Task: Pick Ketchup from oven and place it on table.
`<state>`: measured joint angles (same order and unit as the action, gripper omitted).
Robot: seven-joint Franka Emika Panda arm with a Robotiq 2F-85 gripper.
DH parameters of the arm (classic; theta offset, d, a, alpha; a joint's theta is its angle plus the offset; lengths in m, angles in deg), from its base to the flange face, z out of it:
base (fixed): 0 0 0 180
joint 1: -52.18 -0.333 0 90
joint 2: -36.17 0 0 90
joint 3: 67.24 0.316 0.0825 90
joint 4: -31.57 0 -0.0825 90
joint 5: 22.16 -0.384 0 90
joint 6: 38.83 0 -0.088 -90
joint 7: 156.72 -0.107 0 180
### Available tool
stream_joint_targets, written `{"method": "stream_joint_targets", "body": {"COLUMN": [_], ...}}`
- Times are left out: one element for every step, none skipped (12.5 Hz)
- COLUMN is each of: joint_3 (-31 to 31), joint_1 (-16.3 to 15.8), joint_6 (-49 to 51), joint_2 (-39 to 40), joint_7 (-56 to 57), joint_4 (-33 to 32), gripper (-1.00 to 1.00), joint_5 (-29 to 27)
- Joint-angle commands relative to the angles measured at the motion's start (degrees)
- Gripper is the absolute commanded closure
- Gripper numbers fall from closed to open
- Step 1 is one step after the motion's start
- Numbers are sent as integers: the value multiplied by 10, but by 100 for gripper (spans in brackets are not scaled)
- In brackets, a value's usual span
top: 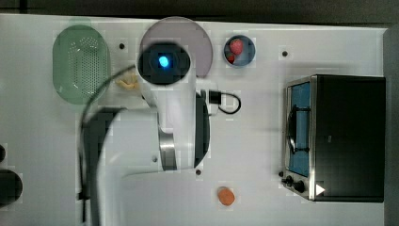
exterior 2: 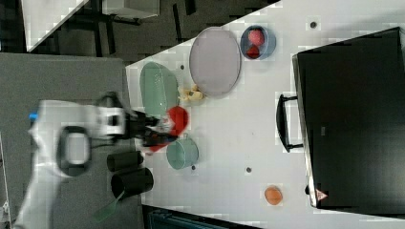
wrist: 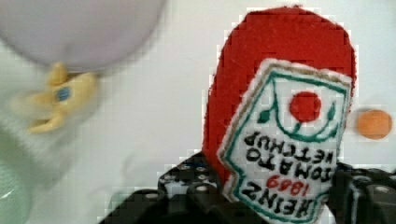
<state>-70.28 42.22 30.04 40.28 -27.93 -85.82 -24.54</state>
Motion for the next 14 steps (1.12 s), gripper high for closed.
{"method": "stream_joint_targets", "body": {"joint_3": [-30,-30,-31,-31,-31,-32,-32,-34,-37,-38,-37,-37,-37,-38], "joint_1": [32,32,32,32,32,32,32,32,32,32,31,31,31,31], "joint_6": [-104,-146,-185,-223,-253,-272,-286,-294,-306,-320,-327,-328,-327,-325], "joint_2": [16,35,56,80,101,119,135,148,158,163,161,151,135,112], "joint_7": [-41,-41,-41,-41,-41,-41,-41,-41,-41,-41,-41,-41,-43,-43], "joint_4": [-72,-95,-111,-120,-123,-124,-126,-128,-129,-128,-128,-126,-125,-122], "gripper": [-29,-29,-29,-29,-29,-29,-29,-35,-54,-76,-100,-100,-100,-100], "joint_5": [5,5,5,5,5,5,5,5,5,5,5,5,5,5]}}
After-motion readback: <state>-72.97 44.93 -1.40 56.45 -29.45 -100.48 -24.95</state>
